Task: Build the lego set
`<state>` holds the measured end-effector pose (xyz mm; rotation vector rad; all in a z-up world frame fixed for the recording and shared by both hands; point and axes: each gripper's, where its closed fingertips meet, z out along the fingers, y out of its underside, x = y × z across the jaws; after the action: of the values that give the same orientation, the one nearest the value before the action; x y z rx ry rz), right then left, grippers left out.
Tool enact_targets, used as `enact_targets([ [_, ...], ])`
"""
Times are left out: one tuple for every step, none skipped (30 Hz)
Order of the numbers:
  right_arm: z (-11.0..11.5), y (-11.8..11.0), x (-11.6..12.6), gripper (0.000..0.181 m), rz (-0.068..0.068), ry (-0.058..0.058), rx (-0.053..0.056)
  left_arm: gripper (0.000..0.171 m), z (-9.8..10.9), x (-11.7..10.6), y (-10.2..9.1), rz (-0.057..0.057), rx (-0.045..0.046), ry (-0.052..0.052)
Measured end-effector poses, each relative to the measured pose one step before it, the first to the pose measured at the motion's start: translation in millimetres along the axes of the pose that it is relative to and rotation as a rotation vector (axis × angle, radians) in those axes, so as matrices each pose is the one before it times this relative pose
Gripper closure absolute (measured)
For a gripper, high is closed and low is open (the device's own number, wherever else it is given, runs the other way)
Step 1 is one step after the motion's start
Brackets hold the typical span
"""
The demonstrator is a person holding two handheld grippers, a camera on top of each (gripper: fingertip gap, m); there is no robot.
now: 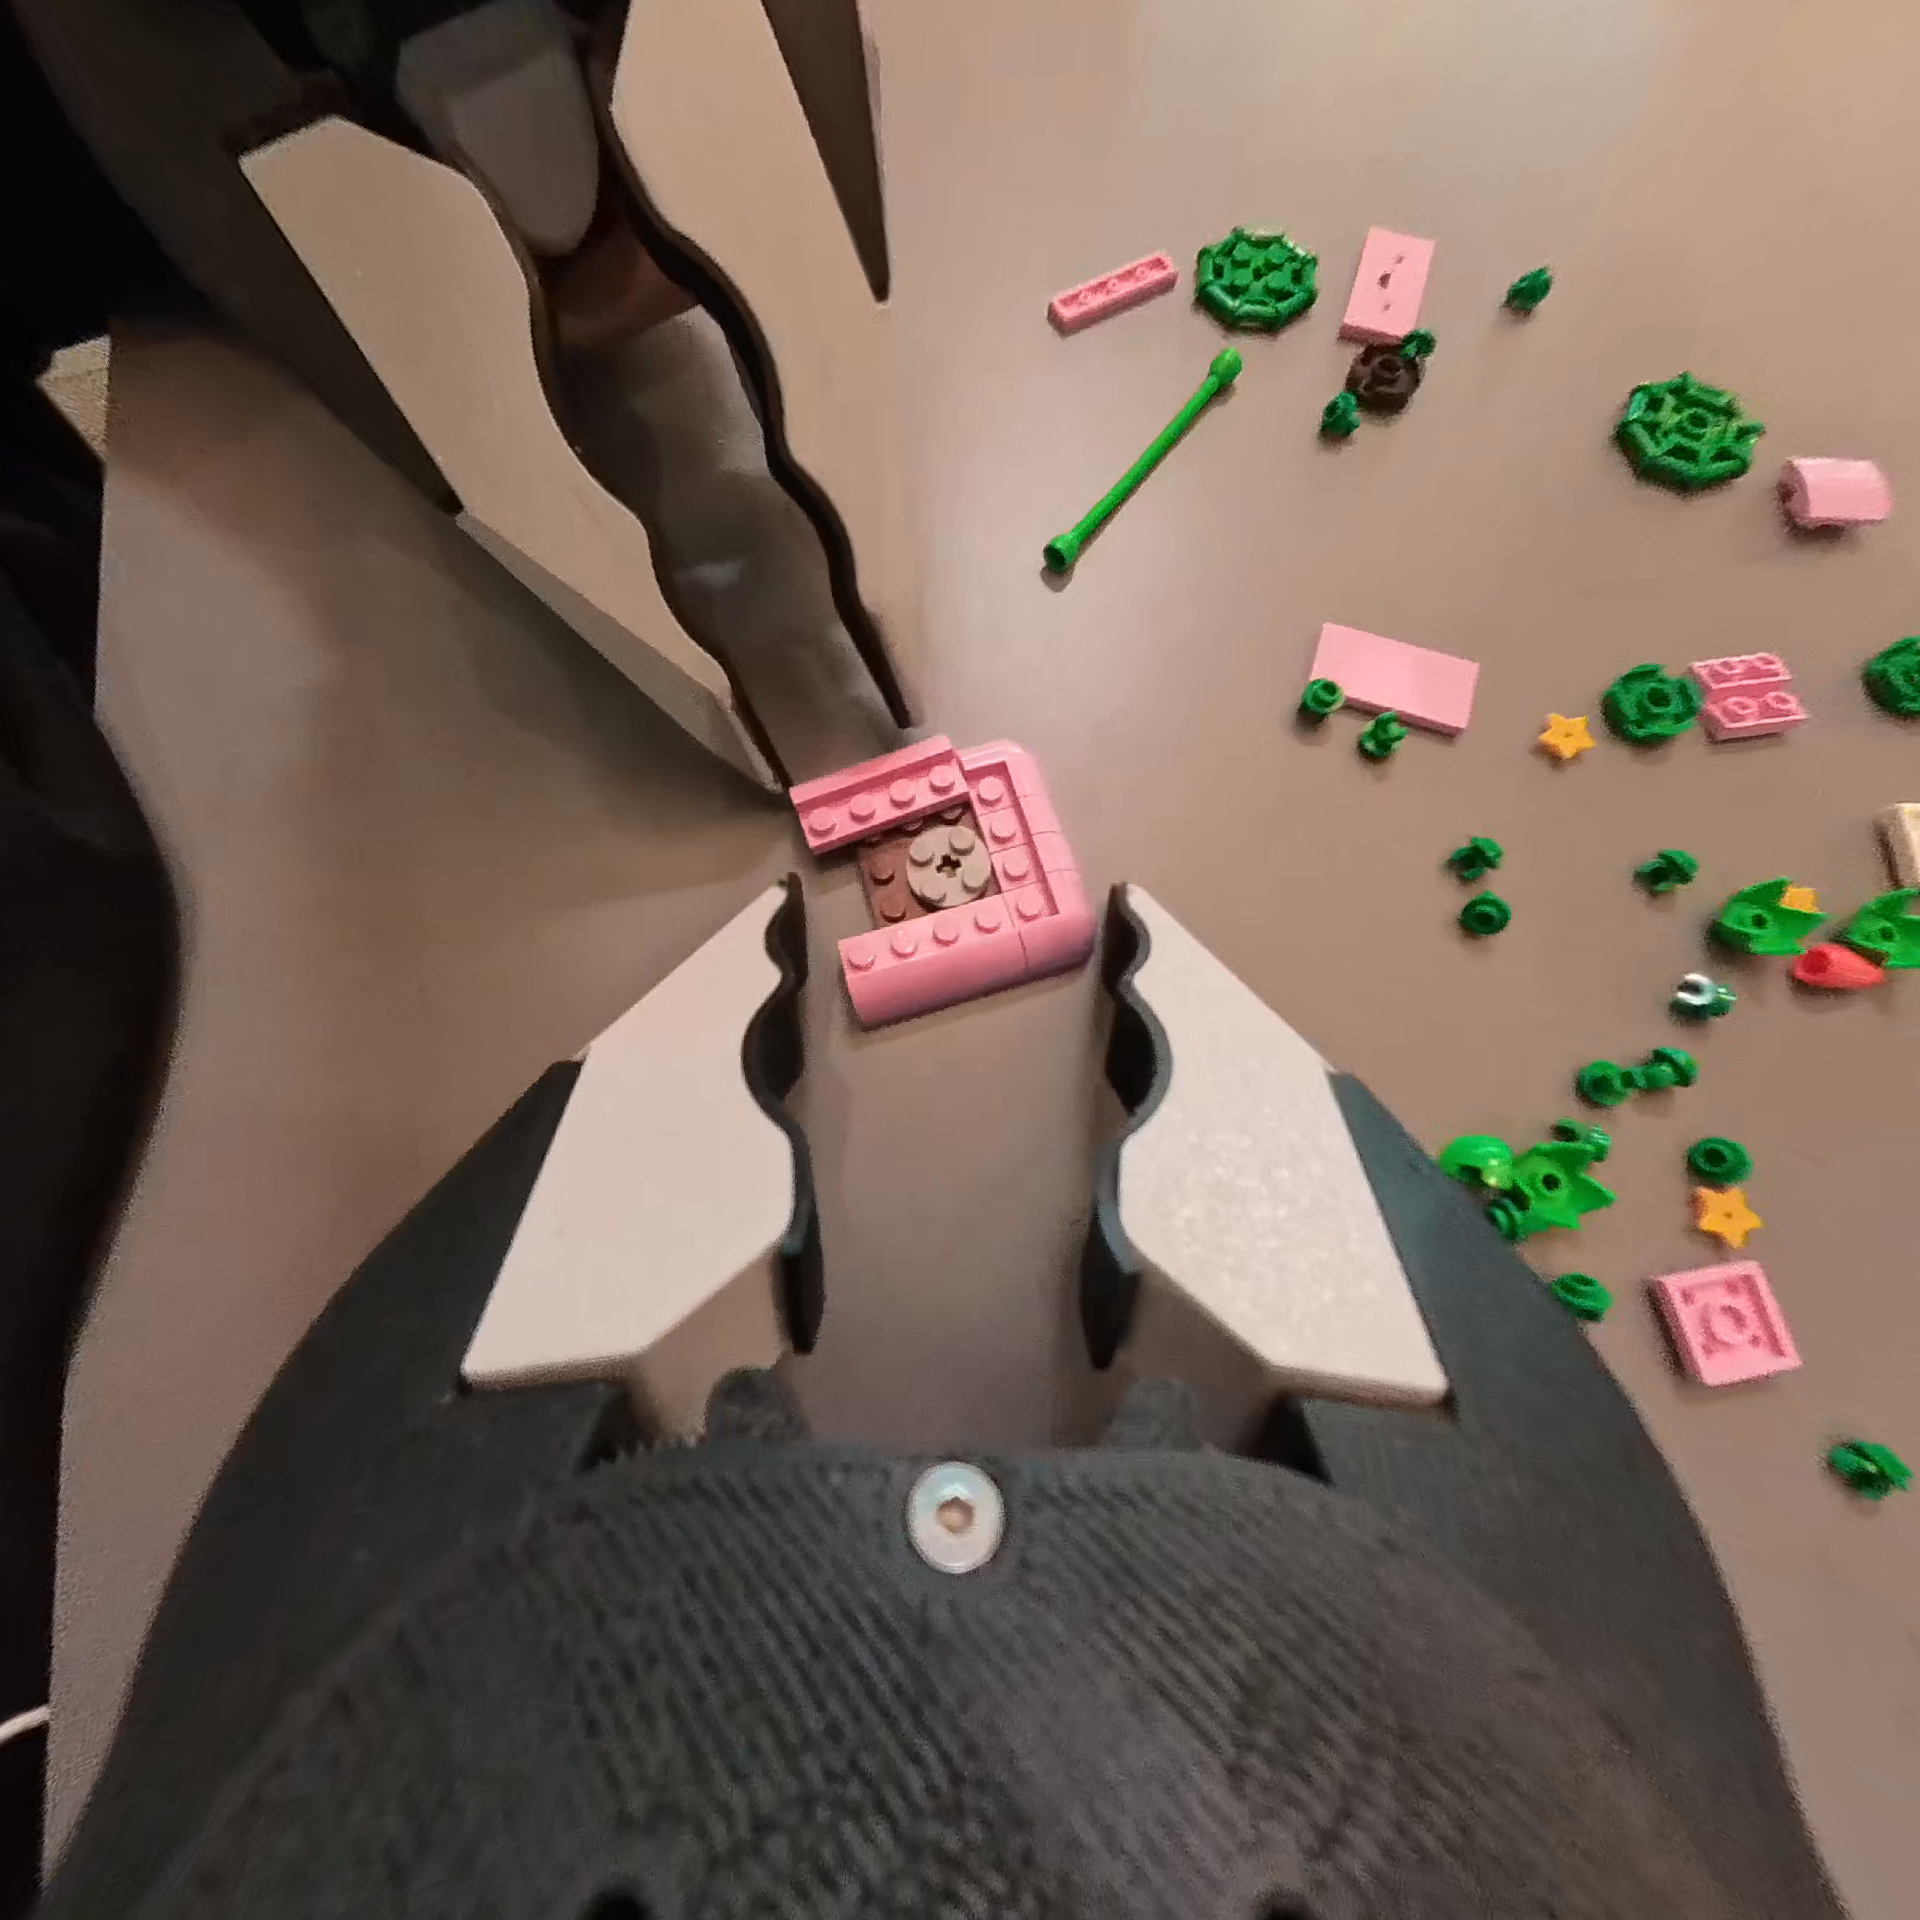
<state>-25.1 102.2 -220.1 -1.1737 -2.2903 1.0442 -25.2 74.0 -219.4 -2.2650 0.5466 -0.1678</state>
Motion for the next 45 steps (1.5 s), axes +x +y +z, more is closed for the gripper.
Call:
enact_targets([
  [0.66, -0.42, -0.64, 0.127, -0.0043, -0.0048, -0.0003, 0.151, -0.17, 0.16, -0.10, 0.0024, 0.00119, -0.0007],
  [0.61, -0.51, 0.03, 0.128, -0.0022, 0.0001, -0.0003, 0.152, -0.09, 0.17, -0.04, 0.0024, 0.00131, -0.0008],
  [0.36, -0.31, -0.07, 0.128, -0.0016, -0.0003, 0.0000, 0.152, -0.02, 0.00, -0.17, 0.0017, 0.00040, -0.0014],
  [0.27, -0.25, -0.23, 0.128, -0.0008, -0.0012, 0.0002, 0.152, 0.05, 0.08, 0.10, 0.0018, -0.00049, -0.0008],
  [0.18, -0.17, -0.16, 0.129, 0.0001, -0.0014, 0.0002, 0.153, 0.32, 0.06, 0.23, 0.0013, -0.00192, -0.0010],
  [0.05, -0.19, -0.06, 0.129, 0.0003, -0.0002, 0.0001, 0.153, 0.30, 0.14, 0.35, 0.0014, -0.00317, -0.0001],
  [0.11, -0.10, -0.05, 0.129, -0.0005, -0.0005, 0.0000, 0.153, 0.41, 0.38, 0.38, 0.0028, -0.00338, 0.0011],
  [0.03, -0.01, -0.20, 0.129, -0.0011, -0.0004, -0.0001, 0.154, 0.32, 0.38, -0.19, 0.0040, -0.00056, -0.0001],
  [0.17, -0.12, -0.24, 0.129, -0.0016, -0.0003, -0.0002, 0.154, 0.26, 0.26, -0.43, 0.0050, 0.00150, -0.0011],
  [0.24, -0.05, 0.00, 0.129, -0.0017, 0.0004, -0.0003, 0.154, 0.39, 0.14, -0.44, 0.0047, 0.00002, -0.0017],
  [0.16, -0.12, -0.30, 0.129, -0.0017, -0.0007, -0.0003, 0.154, 0.40, -0.04, -0.52, 0.0032, 0.00104, -0.0025],
  [0.08, -0.05, -0.12, 0.129, -0.0013, -0.0003, -0.0002, 0.154, 0.16, 0.03, -0.19, 0.0018, 0.00019, -0.0005],
  [0.04, -0.03, -0.06, 0.129, -0.0004, -0.0001, 0.0000, 0.154, 0.08, -0.02, -0.23, -0.0005, 0.00027, 0.0003],
  [-0.02, 0.02, -0.09, 0.129, -0.0003, 0.0002, -0.0001, 0.153, -0.02, -0.10, 0.05, -0.0015, 0.00000, 0.0008],
  [0.04, -0.02, -0.02, 0.128, -0.0007, 0.0001, -0.0001, 0.152, 0.01, 0.61, -0.07, 0.0012, 0.00070, 0.0040],
  [0.03, -0.01, -0.24, 0.128, -0.0012, -0.0007, -0.0001, 0.150, -0.08, 0.96, -0.04, 0.0044, 0.00065, 0.0046],
  [0.08, -0.06, -0.14, 0.128, -0.0009, -0.0003, -0.0002, 0.150, -0.04, 0.32, -0.08, 0.0042, 0.00041, -0.0014],
  [0.13, -0.10, -0.19, 0.128, -0.0009, -0.0001, -0.0002, 0.149, 0.07, 0.04, 0.01, 0.0032, -0.00004, -0.0020],
  [0.08, 0.09, -0.05, 0.128, -0.0011, 0.0006, -0.0003, 0.150, -0.03, 0.13, -0.07, 0.0032, 0.00042, -0.0016],
  [0.02, 0.00, -0.06, 0.128, -0.0011, 0.0006, -0.0002, 0.150, -0.03, -0.01, -0.05, 0.0019, 0.00036, -0.0017],
  [0.04, -0.04, -0.02, 0.128, -0.0004, 0.0002, 0.0000, 0.149, 0.04, -0.02, -0.05, 0.0004, 0.00012, -0.0006],
  [-0.04, 0.04, 0.04, 0.128, 0.0001, -0.0002, 0.0000, 0.149, 0.04, -0.05, -0.21, -0.0003, 0.00057, -0.0001],
  [0.00, 0.00, -0.02, 0.128, 0.0000, -0.0001, 0.0000, 0.149, 0.03, 0.01, -0.07, -0.0002, 0.00047, -0.0001],
  [-0.02, 0.02, -0.06, 0.128, -0.0007, 0.0002, 0.0000, 0.149, 0.08, 0.04, -0.12, 0.0012, 0.00035, -0.0004],
  [0.03, -0.02, -0.08, 0.128, -0.0011, 0.0005, -0.0001, 0.149, 0.04, 0.09, -0.28, 0.0022, 0.00054, -0.0017],
  [-0.02, 0.02, -0.12, 0.128, -0.0003, 0.0000, -0.0001, 0.149, 0.09, -0.04, -0.04, 0.0032, 0.00027, -0.0025],
  [0.09, -0.08, -0.17, 0.128, -0.0004, -0.0003, 0.0000, 0.149, -0.02, 0.06, -0.09, 0.0032, 0.00023, -0.0027],
  [0.13, -0.12, -0.20, 0.128, -0.0003, 0.0002, 0.0000, 0.148, 0.02, 0.11, -0.11, 0.0027, 0.00020, -0.0017],
  [0.13, -0.11, -0.18, 0.127, -0.0002, 0.0003, -0.0001, 0.147, 0.01, -0.12, -0.06, 0.0010, 0.00031, -0.0019],
  [0.23, -0.20, -0.26, 0.127, -0.0004, -0.0002, -0.0001, 0.146, 0.17, 0.05, -0.23, 0.0004, 0.00069, -0.0004],
  [0.18, -0.15, -0.41, 0.127, -0.0006, -0.0009, -0.0001, 0.146, 0.15, 0.43, -0.19, 0.0011, 0.00043, 0.0027],
  [0.07, -0.06, -0.26, 0.127, -0.0006, 0.0000, -0.0001, 0.146, 0.15, 0.53, -0.31, 0.0008, 0.00036, 0.0037],
  [0.09, -0.07, -0.11, 0.127, 0.0002, 0.0005, 0.0000, 0.145, 0.25, 0.77, -0.31, 0.0014, 0.00082, 0.0056],
  [-0.01, 0.00, -0.05, 0.127, 0.0002, 0.0008, 0.0001, 0.143, 0.19, 1.01, -0.43, 0.0022, 0.00076, 0.0056],
  [-0.12, 0.10, 0.06, 0.127, 0.0006, 0.0016, 0.0000, 0.141, 0.11, 0.35, -0.37, 0.0015, 0.00129, 0.0015],
  [-0.06, 0.04, 0.10, 0.126, 0.0003, 0.0023, 0.0002, 0.141, 0.11, 0.33, -0.22, 0.0023, 0.00082, 0.0006],
  [-0.06, 0.03, 0.15, 0.126, -0.0007, 0.0022, 0.0002, 0.141, -0.11, -0.24, -0.10, 0.0005, 0.00045, -0.0033],
  [-0.11, 0.11, -0.62, 0.125, -0.0016, -0.0018, -0.0001, 0.140, -0.03, -0.54, -0.11, -0.0020, 0.00075, -0.0026],
  [-0.04, 0.01, -0.48, 0.125, -0.0014, -0.0001, 0.0002, 0.140, 0.00, -0.32, 0.07, -0.0031, 0.00007, 0.0000],
  [-0.07, -0.13, 0.00, 0.125, -0.0024, 0.0028, 0.0007, 0.140, 0.18, 0.05, 0.19, -0.0022, -0.00202, 0.0027],
  [-0.03, -0.02, -0.17, 0.125, -0.0018, 0.0019, 0.0005, 0.140, 0.37, 0.02, 0.34, -0.0017, -0.00300, 0.0017],
  [-0.05, 0.05, -0.17, 0.124, -0.0001, 0.0008, -0.0002, 0.139, 0.00, -0.24, 0.07, -0.0023, -0.00021, 0.0003],
  [-0.14, -0.02, 0.13, 0.123, -0.0001, 0.0023, 0.0001, 0.139, -0.17, -0.78, -0.17, -0.0030, 0.00154, -0.0038],
  [-0.13, 0.06, -0.16, 0.123, -0.0019, 0.0018, 0.0005, 0.139, -0.68, -0.91, -0.56, -0.0026, 0.00537, -0.0060],
  [-0.18, 0.12, 0.00, 0.122, -0.0009, 0.0019, 0.0003, 0.139, -0.95, -0.48, -1.04, -0.0010, 0.00922, -0.0035],
])
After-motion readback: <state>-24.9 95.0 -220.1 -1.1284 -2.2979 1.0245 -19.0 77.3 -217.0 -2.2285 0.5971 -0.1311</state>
